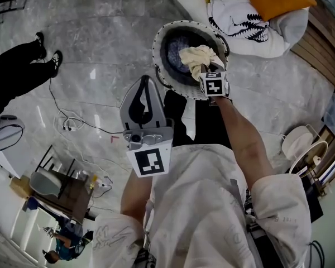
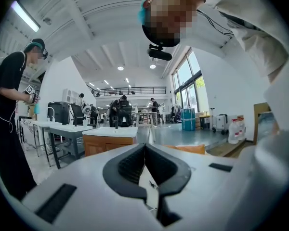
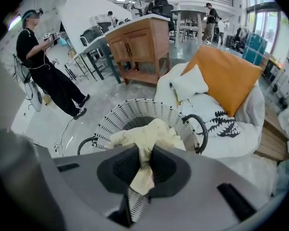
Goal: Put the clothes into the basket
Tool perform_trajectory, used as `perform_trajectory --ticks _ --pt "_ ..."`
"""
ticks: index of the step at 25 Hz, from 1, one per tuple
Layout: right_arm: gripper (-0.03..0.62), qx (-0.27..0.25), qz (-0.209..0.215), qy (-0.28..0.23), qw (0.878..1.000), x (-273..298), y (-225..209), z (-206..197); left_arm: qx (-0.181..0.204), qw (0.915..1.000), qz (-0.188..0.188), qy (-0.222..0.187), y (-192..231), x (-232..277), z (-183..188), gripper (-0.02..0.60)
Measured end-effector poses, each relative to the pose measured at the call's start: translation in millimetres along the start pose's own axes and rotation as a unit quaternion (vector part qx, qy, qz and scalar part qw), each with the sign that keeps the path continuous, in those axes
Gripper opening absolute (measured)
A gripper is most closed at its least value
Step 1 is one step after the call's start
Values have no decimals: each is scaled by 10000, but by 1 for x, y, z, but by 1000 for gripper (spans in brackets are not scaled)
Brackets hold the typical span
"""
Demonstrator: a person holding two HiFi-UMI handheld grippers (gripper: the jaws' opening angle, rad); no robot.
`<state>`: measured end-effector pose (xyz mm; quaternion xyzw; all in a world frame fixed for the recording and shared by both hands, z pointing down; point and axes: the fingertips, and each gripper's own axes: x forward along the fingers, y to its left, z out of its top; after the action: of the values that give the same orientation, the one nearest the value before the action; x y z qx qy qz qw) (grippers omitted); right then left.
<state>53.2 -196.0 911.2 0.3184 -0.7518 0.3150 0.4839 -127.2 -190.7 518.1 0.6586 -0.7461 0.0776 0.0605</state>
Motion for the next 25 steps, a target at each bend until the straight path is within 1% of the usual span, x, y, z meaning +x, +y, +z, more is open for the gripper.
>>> perform_trajectory --ticks 3,5,6,9,12,16,21,25 --pt "26 74 -54 39 10000 3 -4 -2 4 10000 -3 -4 0 1 1 5" --pt "28 -5 -70 92 9999 5 -4 -4 10 10000 -2 -18 2 1 2 5" --pt "34 -54 -81 138 9999 5 -4 -7 16 10000 1 -18 2 1 2 5" --pt "100 -46 -71 253 9996 3 -3 -14 4 10000 16 -6 2 -1 2 5" --pt "117 -29 -13 356 9994 6 -1 -23 -16 10000 -18 -20 1 -1 1 5" --pt "118 -51 62 432 9990 2 4 -29 -48 10000 -52 -30 -2 -2 1 5" --pt "115 -17 -11 297 9996 -5 3 -25 -45 9999 -93 -80 -2 -4 6 5" --pt "114 -18 -4 32 10000 -18 4 -16 -68 9998 -124 -165 -3 -7 12 5"
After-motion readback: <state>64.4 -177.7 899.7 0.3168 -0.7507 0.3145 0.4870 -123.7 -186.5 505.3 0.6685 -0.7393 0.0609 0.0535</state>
